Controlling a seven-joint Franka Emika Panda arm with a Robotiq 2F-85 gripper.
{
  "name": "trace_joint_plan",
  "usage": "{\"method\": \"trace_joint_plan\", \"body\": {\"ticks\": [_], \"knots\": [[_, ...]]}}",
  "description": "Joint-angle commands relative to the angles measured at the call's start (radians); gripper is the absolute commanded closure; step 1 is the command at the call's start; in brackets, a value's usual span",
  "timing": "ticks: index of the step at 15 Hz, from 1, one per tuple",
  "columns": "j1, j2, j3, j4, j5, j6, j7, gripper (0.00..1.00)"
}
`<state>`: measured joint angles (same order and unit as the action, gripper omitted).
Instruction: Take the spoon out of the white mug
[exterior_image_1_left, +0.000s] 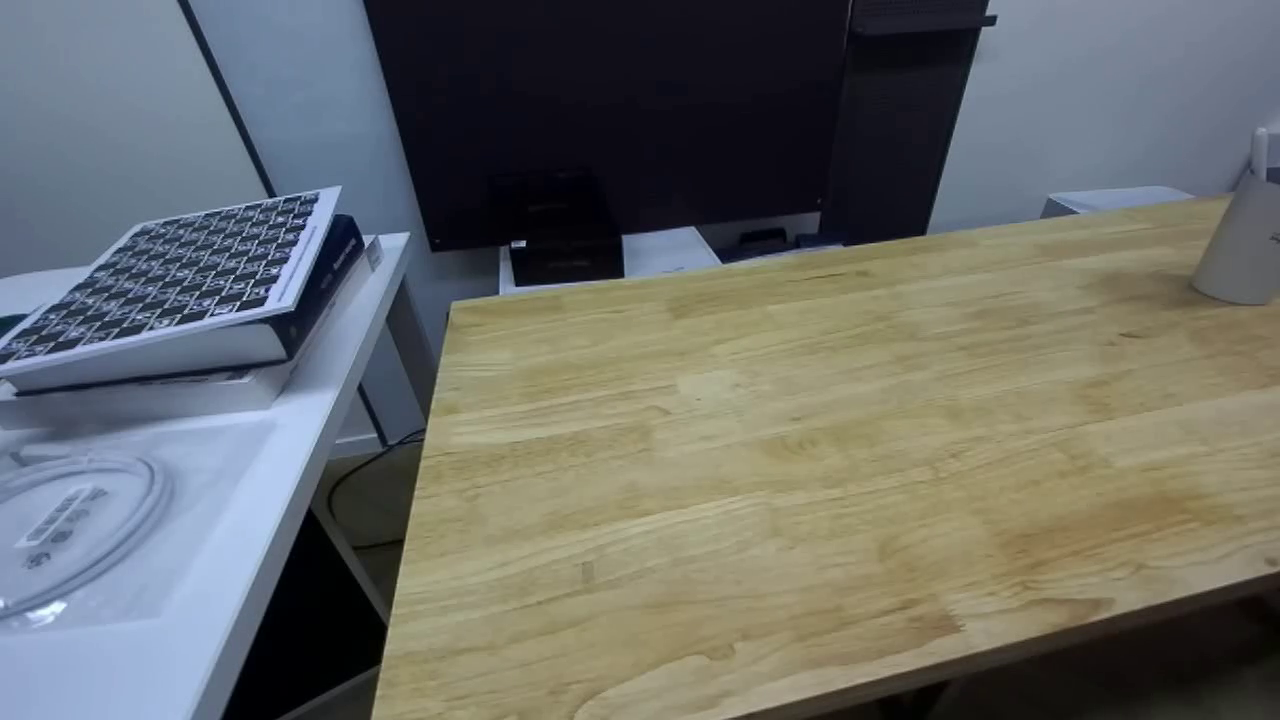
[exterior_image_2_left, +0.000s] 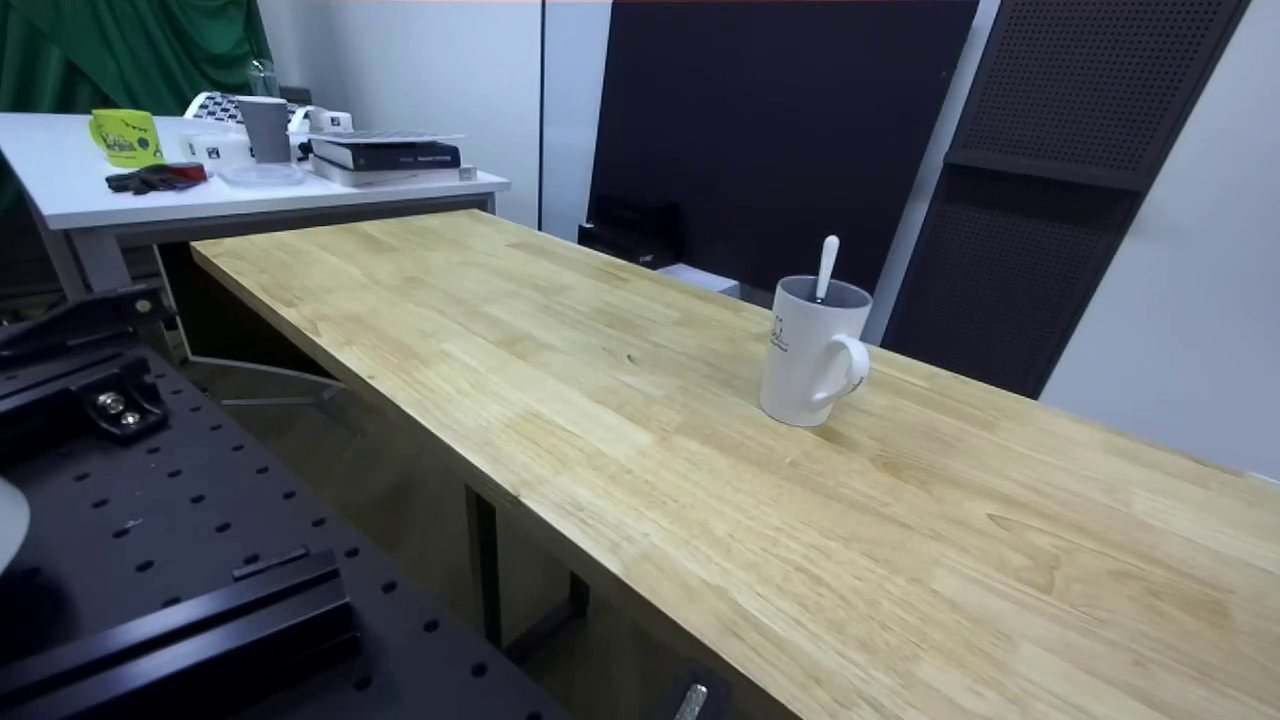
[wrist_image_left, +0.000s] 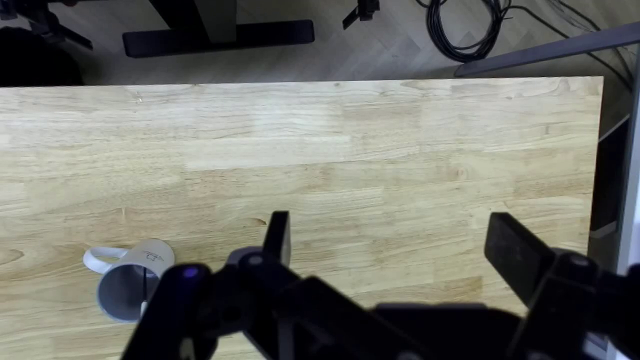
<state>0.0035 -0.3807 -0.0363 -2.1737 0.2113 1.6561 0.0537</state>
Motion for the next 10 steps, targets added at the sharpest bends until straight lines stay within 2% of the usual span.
{"method": "trace_joint_plan", "body": {"ticks": [1,6,10], "knots": [[-0.009,0.001,0.007,0.003,0.002,-0.003,-0.002,0.0],[-0.008,0.03,0.008,0.022,-0.01,0.007,-0.017,0.0],[-0.014,0.102,0.004,0.071,-0.041,0.049,-0.038,0.0]]}}
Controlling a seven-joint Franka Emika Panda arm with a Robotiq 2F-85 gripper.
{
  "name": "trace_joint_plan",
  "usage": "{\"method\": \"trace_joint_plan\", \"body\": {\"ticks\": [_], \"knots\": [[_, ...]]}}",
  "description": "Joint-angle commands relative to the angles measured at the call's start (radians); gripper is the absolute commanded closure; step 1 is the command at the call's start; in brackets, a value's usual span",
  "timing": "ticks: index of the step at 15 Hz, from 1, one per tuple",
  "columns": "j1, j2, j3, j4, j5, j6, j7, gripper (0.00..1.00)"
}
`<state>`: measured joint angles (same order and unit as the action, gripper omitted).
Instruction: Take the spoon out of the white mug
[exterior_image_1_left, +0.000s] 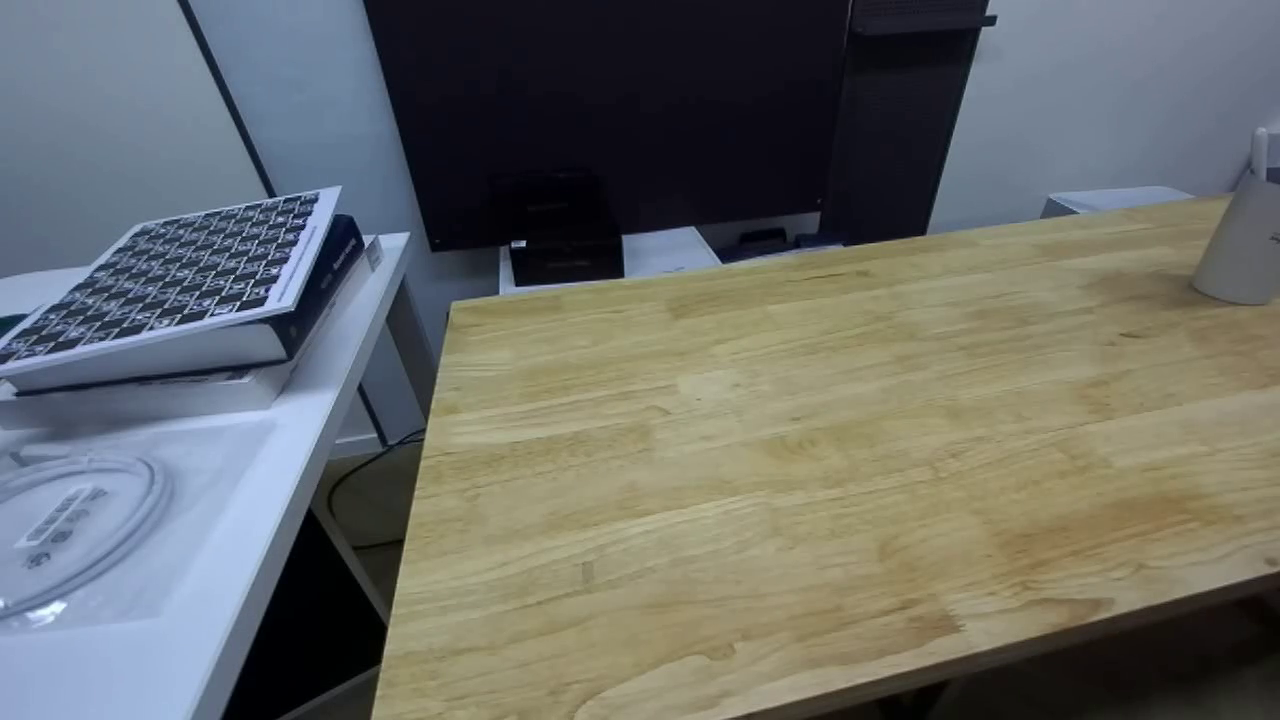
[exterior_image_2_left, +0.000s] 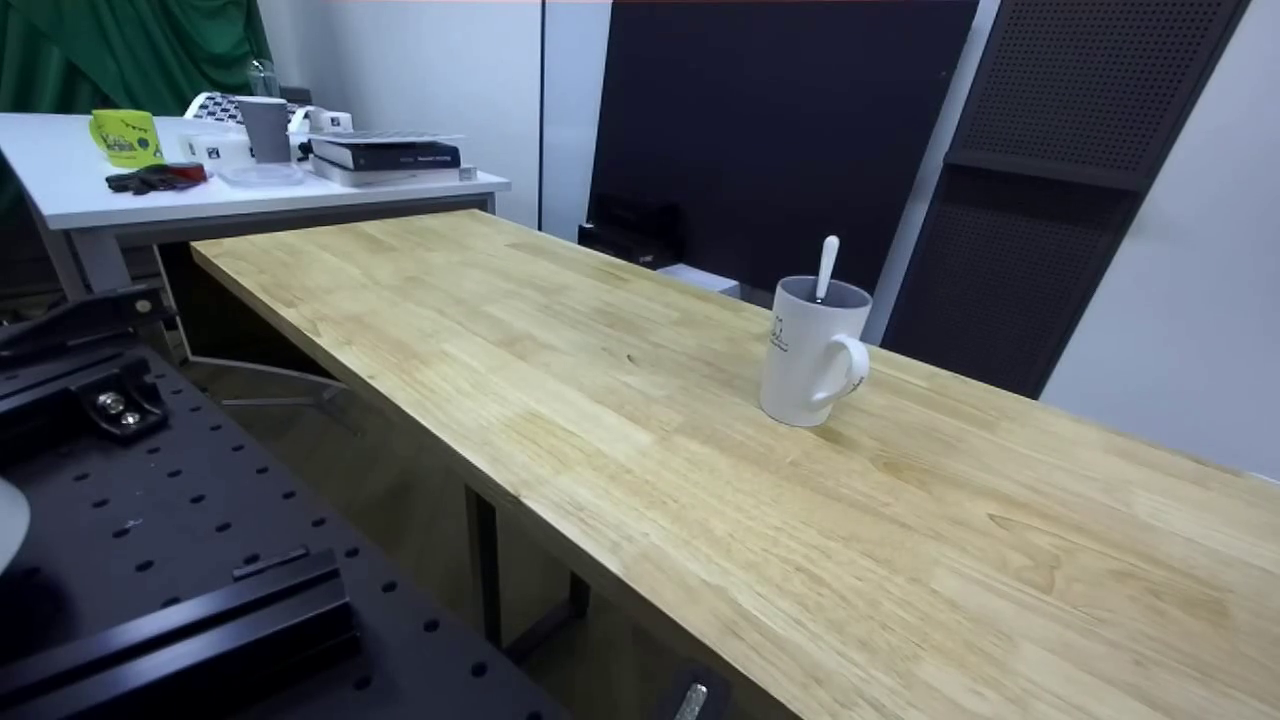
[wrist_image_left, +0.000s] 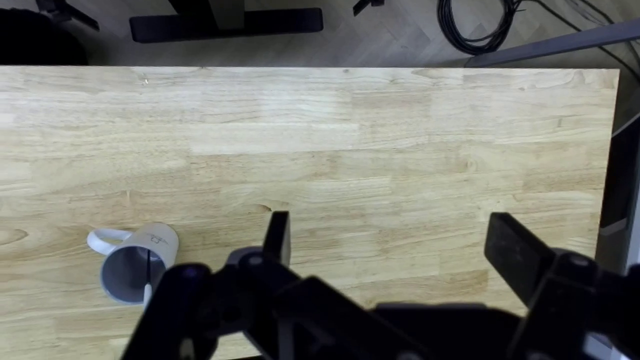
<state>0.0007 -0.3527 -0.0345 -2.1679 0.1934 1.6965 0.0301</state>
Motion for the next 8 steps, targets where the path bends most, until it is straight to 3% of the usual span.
{"method": "trace_joint_plan", "body": {"ticks": [1,8], "knots": [[-0.013,0.095,0.0,0.078,-0.03,0.017,-0.019,0.0],[-0.05,0.315,-0.035,0.222,-0.072,0.0,-0.033,0.0]]}}
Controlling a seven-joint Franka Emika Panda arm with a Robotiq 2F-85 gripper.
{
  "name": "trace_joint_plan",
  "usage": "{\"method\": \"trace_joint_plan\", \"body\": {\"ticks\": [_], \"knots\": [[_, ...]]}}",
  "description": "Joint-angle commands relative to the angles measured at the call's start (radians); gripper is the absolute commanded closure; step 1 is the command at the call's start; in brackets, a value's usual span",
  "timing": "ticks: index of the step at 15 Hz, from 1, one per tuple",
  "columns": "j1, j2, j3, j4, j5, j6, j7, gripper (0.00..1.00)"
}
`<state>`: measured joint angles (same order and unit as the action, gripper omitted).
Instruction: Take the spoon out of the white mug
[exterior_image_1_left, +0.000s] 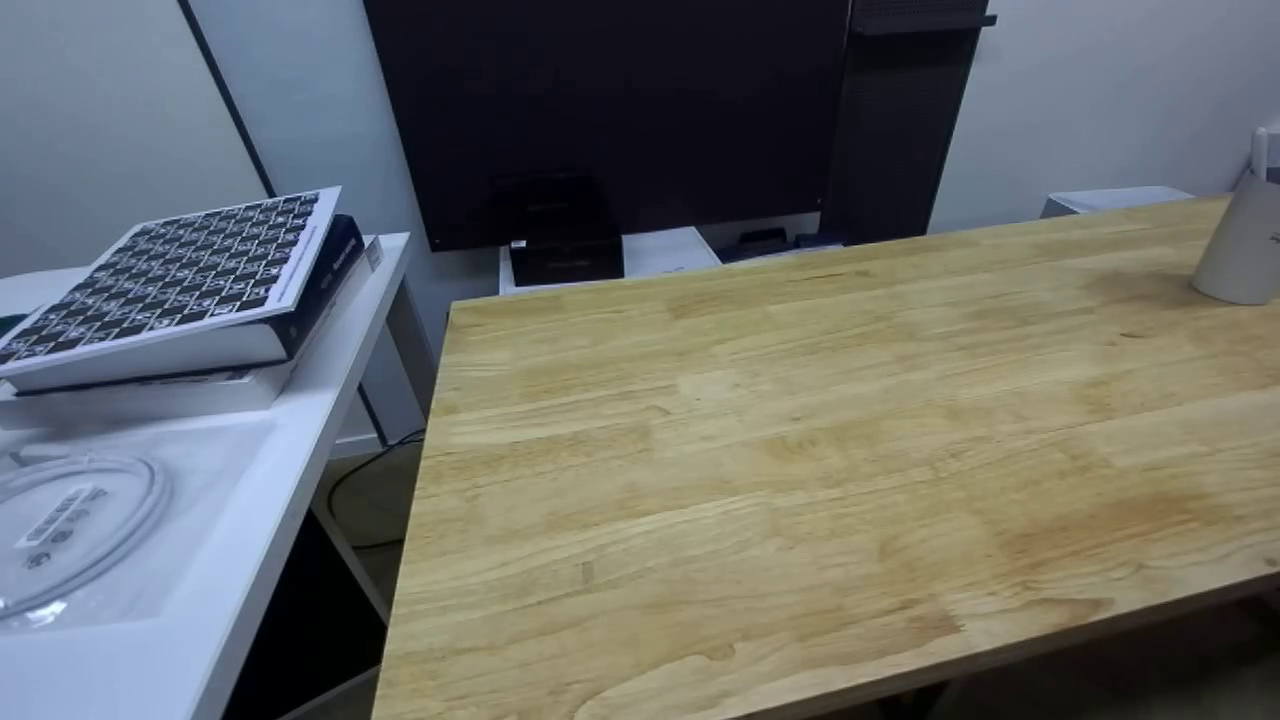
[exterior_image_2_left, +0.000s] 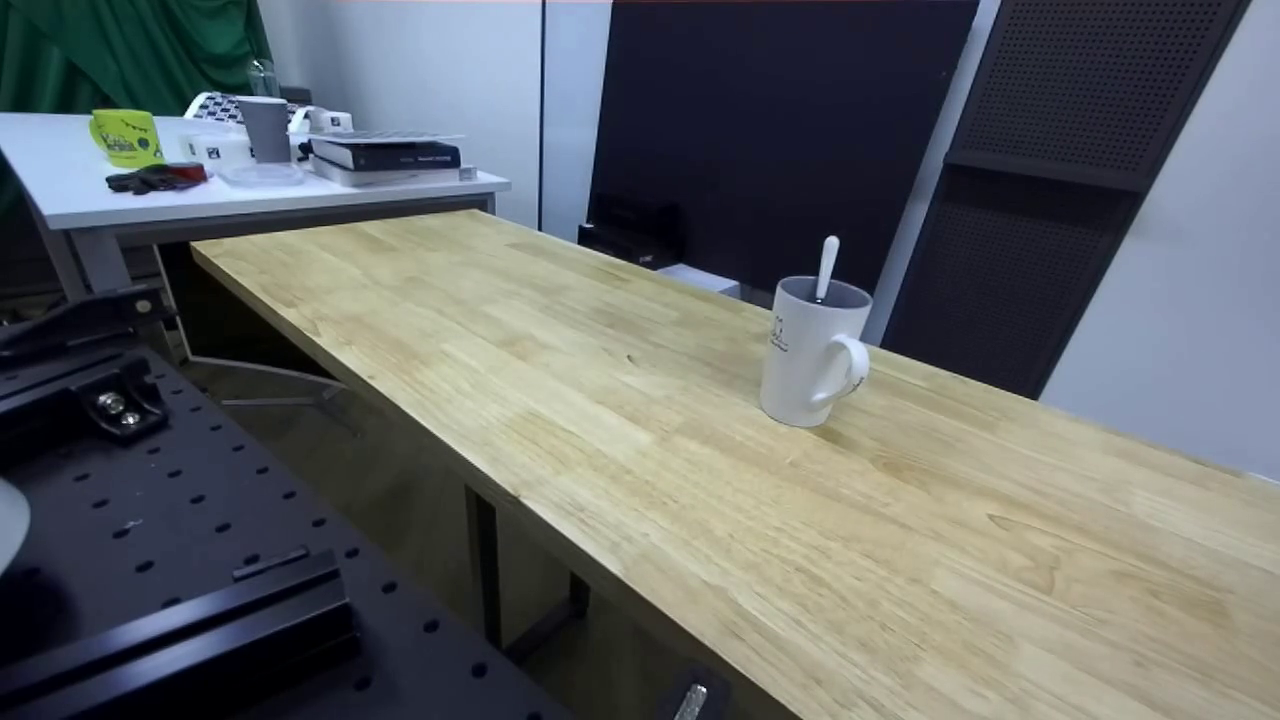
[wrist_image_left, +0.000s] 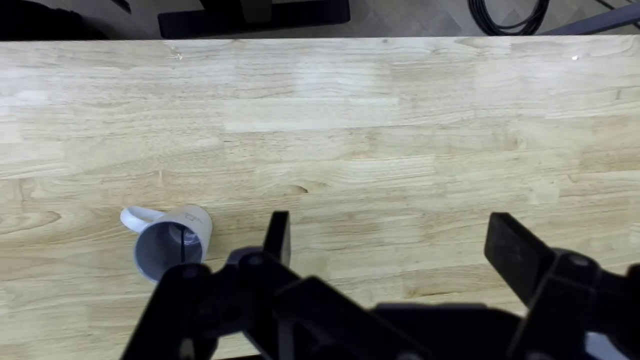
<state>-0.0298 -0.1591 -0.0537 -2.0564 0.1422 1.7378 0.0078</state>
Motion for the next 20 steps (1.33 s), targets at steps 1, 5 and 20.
{"method": "trace_joint_plan", "body": {"ticks": [1,5,20], "knots": [[-0.026,0.15,-0.023,0.128,-0.023,-0.04,-0.024,0.0],[-0.045,0.256,-0.04,0.187,-0.067,-0.024,-0.033,0.0],[-0.058,0.337,-0.041,0.152,-0.124,0.232,-0.107,0.0]]}}
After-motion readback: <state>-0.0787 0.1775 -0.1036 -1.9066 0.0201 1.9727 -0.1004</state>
